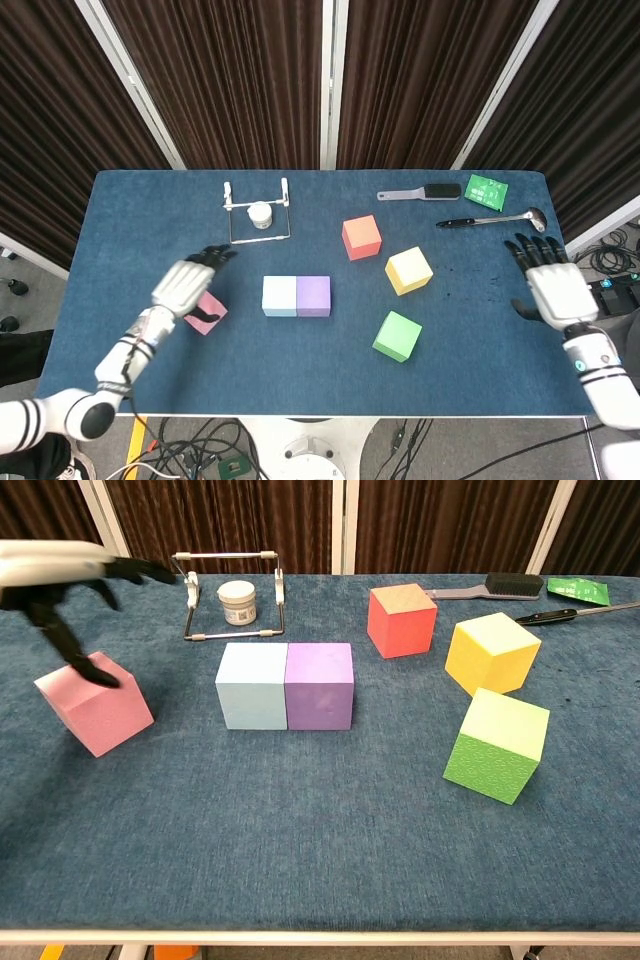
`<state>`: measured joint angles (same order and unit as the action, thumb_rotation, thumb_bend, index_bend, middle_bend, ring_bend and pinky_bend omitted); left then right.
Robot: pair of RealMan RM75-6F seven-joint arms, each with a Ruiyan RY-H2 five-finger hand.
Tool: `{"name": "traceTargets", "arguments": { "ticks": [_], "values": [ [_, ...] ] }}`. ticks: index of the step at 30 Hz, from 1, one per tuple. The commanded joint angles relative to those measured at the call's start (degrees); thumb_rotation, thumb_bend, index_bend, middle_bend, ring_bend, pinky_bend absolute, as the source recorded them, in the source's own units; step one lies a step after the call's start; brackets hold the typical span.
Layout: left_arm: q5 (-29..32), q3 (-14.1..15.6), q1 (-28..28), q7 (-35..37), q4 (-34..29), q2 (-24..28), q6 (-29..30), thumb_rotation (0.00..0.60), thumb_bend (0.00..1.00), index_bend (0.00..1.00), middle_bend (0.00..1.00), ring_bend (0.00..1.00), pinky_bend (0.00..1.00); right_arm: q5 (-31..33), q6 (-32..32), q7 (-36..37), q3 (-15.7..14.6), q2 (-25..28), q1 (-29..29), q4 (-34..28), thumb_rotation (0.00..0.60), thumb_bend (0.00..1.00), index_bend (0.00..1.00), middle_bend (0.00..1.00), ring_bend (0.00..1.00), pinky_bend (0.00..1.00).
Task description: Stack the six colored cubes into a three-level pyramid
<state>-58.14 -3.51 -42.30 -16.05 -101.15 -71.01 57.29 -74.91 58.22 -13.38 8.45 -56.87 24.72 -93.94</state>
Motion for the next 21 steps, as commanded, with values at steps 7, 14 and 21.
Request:
{"name": "traceTargets", "arguments": {
  "ticks": [7, 14, 21],
  "values": [
    [-4.8, 2.4, 9.6, 0.4, 2.3, 3.4, 12.3, 0.600, 0.00, 0.05, 0.00, 0.00, 0.18, 0.2, -13.8, -3.1, 0.5, -9.6, 12.0, 10.0, 0.600, 0.16, 0.00, 0.00, 0.00, 0.00],
    [-6.6, 2.1, 12.5, 2.8, 4.5, 3.1, 13.7, 0.600, 0.00, 0.05, 0.00, 0.00, 0.18, -2.4, -16.6, -1.4, 0.2, -15.3, 16.6, 16.0, 0.600, 0.16, 0.00, 0.01, 0.00, 0.00],
    [-7.5, 1.4, 13.6, 4.3, 5.5, 3.0, 12.5, 0.600, 0.00, 0.05, 0.00, 0.00, 0.18, -1.7, -18.5, 0.9, 0.0, -19.4, 19.1, 19.9, 0.600, 0.16, 0.00, 0.04, 0.00, 0.00]
  ]
}}
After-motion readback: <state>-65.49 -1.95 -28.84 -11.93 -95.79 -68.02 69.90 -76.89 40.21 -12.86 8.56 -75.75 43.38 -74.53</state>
